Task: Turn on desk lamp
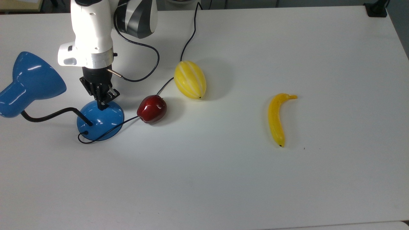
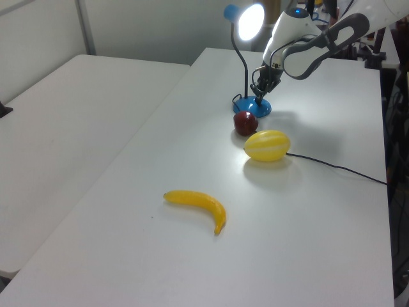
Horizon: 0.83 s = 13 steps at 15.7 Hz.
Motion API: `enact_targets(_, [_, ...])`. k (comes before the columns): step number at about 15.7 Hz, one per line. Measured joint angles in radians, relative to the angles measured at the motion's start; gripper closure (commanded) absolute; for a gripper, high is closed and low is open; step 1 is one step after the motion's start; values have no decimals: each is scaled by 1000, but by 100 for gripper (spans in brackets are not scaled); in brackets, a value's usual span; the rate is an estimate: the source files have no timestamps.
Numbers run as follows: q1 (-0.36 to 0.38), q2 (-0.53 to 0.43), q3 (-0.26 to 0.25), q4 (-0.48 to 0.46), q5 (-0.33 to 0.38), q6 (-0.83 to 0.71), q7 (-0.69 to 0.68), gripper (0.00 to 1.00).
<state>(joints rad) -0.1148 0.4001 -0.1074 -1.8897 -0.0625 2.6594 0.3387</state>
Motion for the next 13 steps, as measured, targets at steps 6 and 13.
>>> enact_targets(6, [0,-11,0,-6,0,-1,-13,100])
enact_targets(13, [8,-258,3,-14,0,-379,-39,52])
